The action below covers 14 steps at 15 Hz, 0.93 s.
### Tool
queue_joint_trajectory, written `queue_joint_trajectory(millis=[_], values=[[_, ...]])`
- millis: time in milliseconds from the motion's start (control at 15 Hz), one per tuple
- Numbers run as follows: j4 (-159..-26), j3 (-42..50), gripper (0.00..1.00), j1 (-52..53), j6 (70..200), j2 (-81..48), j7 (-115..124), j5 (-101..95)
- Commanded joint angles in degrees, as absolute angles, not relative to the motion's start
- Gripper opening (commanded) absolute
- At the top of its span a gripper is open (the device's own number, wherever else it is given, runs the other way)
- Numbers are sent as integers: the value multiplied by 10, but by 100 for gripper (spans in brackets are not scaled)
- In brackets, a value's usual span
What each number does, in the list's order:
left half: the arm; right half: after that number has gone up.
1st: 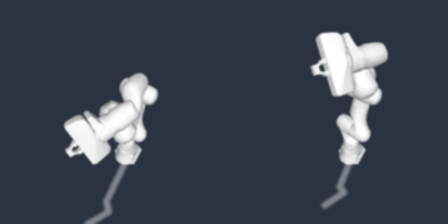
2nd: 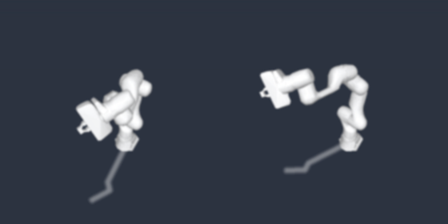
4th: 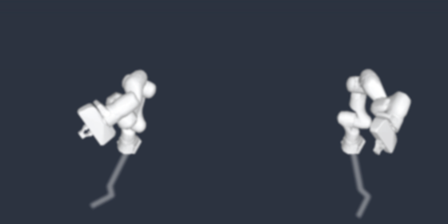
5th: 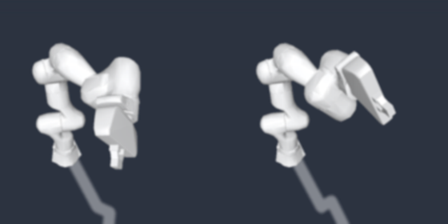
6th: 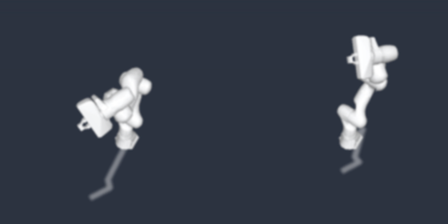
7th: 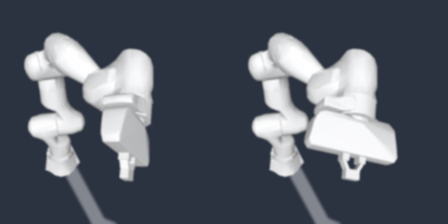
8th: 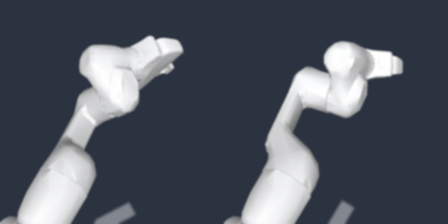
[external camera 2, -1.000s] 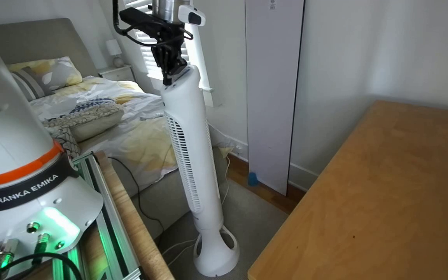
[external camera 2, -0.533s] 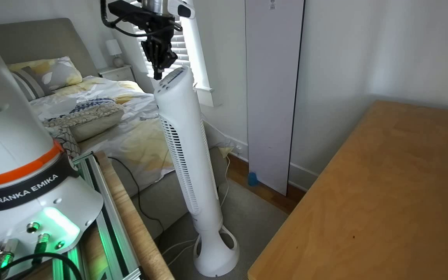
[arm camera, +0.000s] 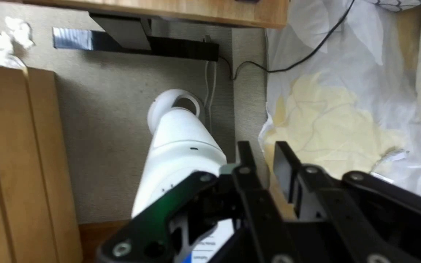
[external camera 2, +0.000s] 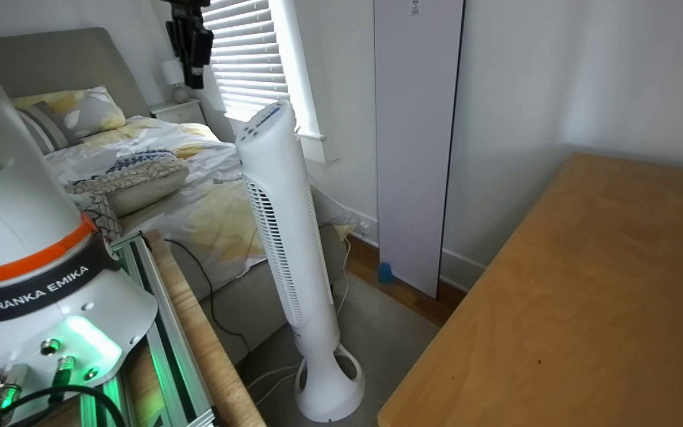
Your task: Press the middle button on the white air conditioner
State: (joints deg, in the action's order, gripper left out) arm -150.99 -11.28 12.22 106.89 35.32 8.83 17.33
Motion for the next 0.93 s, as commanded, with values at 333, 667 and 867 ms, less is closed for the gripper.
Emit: queue_joint_trajectory(millis=[333, 667, 867], values=[[-1464, -161, 93, 71, 831, 497, 198, -12], [-1468, -140, 100, 79, 857, 513, 139, -64], [-1475, -133, 100, 81, 861, 529, 120, -72]])
